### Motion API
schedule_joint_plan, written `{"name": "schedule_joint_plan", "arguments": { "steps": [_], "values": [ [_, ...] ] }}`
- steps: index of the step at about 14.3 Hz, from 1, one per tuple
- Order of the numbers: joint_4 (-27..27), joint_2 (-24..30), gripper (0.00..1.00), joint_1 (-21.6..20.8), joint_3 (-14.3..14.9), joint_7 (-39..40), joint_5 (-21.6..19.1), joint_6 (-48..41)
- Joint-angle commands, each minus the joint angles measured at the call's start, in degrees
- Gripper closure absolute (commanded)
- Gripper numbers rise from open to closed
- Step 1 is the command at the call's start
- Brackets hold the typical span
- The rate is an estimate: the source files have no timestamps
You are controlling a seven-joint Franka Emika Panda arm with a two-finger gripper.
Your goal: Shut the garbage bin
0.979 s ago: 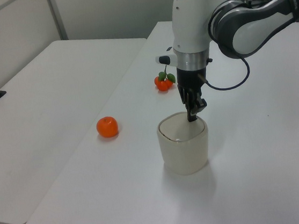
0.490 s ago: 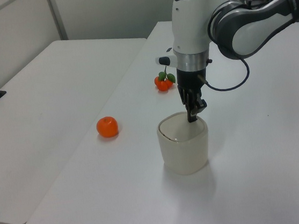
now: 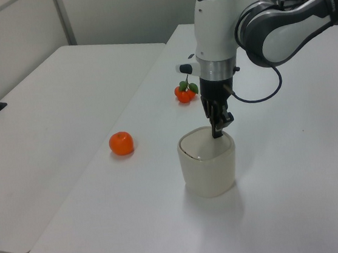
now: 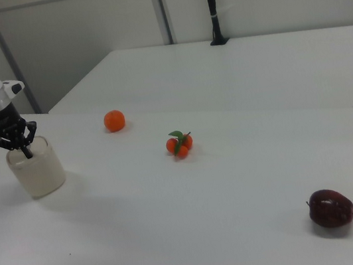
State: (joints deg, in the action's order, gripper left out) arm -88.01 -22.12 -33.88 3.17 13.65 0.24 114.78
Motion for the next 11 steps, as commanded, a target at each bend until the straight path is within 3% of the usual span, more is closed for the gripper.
{"name": "schedule_joint_plan", "arguments": {
  "steps": [1, 5, 11],
  "values": [
    [-0.3, -0.4, 1.0, 0.1, 0.3, 1.0, 0.0, -0.9],
    [2.0, 1.7, 1.0, 2.8, 0.3, -0.5, -1.0, -4.6],
    [5.8, 5.3, 1.0, 10.9, 0.6, -7.8, 0.0, -14.5]
  ]
}}
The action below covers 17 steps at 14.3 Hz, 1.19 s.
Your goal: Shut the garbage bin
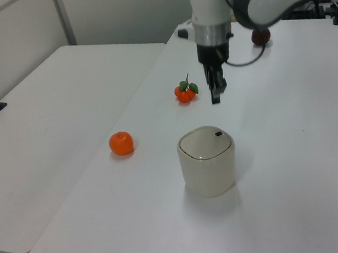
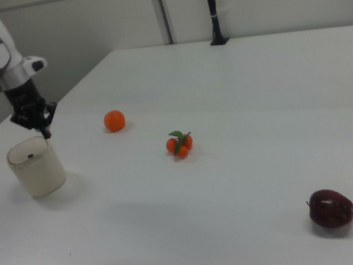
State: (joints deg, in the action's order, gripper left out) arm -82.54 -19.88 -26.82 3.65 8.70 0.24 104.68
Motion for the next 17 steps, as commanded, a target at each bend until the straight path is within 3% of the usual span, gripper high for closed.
{"name": "schedule_joint_plan", "arguments": {
  "steps": [1, 7, 10, 14, 15, 16, 17],
  "values": [
    [0.4, 4.0, 1.0, 5.9, 0.1, -2.9, 0.0, -5.3],
    [0.2, 9.8, 1.0, 17.4, 0.1, -3.3, 1.3, -13.4],
    [0.0, 12.0, 1.0, 20.6, 0.0, -3.3, 2.3, -18.2],
    [-0.1, 12.6, 1.0, 21.4, 0.2, -3.3, 3.0, -18.8],
    [-0.1, 12.8, 0.92, 21.6, 0.2, -3.3, 3.4, -18.8],
    [-0.2, 13.1, 0.72, 22.0, 0.3, -3.6, 3.6, -18.9],
    [-0.2, 13.6, 0.34, 22.2, 0.3, -4.1, 3.8, -18.9]
  ]
}}
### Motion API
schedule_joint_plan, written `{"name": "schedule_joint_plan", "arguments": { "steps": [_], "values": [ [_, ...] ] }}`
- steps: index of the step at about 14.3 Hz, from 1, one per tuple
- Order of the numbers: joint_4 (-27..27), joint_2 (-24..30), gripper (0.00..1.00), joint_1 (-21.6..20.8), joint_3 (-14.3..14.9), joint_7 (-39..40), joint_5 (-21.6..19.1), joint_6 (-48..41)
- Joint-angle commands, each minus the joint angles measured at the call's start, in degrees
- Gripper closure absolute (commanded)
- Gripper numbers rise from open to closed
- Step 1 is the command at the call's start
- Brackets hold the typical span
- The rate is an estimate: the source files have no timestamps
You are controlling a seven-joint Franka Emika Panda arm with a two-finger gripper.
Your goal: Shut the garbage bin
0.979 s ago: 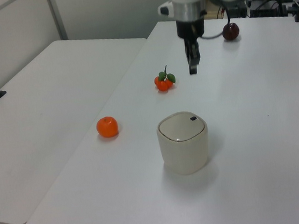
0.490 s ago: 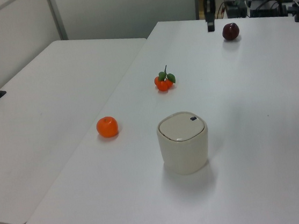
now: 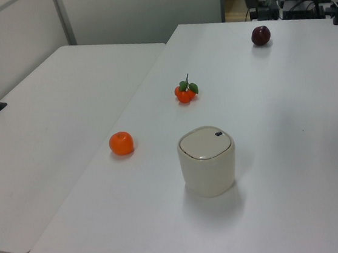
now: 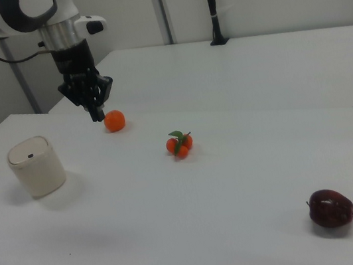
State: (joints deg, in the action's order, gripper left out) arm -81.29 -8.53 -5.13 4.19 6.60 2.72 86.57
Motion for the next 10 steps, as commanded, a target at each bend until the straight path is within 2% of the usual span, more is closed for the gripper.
{"name": "schedule_joint_plan", "arguments": {
  "steps": [1, 3, 10],
  "values": [
    [-1.4, 2.5, 0.0, 0.8, -0.1, -2.6, 1.3, -0.6],
    [-1.5, 2.5, 0.0, 0.8, -0.1, -3.6, 3.1, -0.5],
    [-1.7, 2.6, 0.0, 1.0, -0.1, -5.3, 3.3, -0.2]
  ]
}}
